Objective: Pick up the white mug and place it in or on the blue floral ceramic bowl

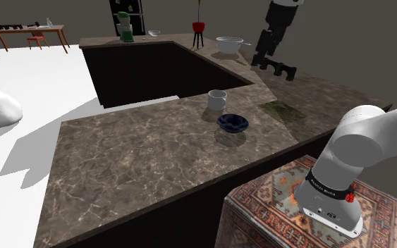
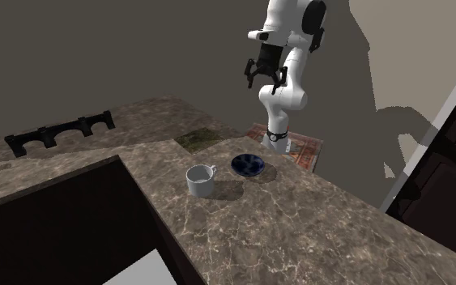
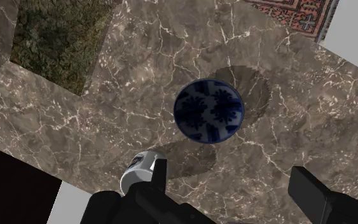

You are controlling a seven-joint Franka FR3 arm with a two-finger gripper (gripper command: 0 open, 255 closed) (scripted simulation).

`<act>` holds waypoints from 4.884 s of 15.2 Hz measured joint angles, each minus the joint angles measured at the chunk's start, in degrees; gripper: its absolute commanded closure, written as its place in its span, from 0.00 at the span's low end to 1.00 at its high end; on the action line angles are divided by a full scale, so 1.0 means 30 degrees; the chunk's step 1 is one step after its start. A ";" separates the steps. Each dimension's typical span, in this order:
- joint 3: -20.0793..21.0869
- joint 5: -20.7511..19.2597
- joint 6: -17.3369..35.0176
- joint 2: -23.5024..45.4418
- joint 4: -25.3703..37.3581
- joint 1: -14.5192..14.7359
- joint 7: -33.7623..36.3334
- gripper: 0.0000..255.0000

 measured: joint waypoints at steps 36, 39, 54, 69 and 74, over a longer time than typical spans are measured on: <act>-0.5096 0.4458 1.0997 2.0657 0.7458 -0.1635 -0.7853 0.00; -0.5019 0.4659 1.1693 2.1148 0.7228 -0.1654 -0.7993 0.00; -0.4976 0.4754 1.2001 2.1412 0.7184 -0.1661 -0.8048 1.00; -0.5159 0.4167 0.9588 2.0087 0.8338 -0.1556 -0.7504 1.00; -0.5215 0.3964 0.8454 1.9637 0.9043 -0.1542 -0.7314 1.00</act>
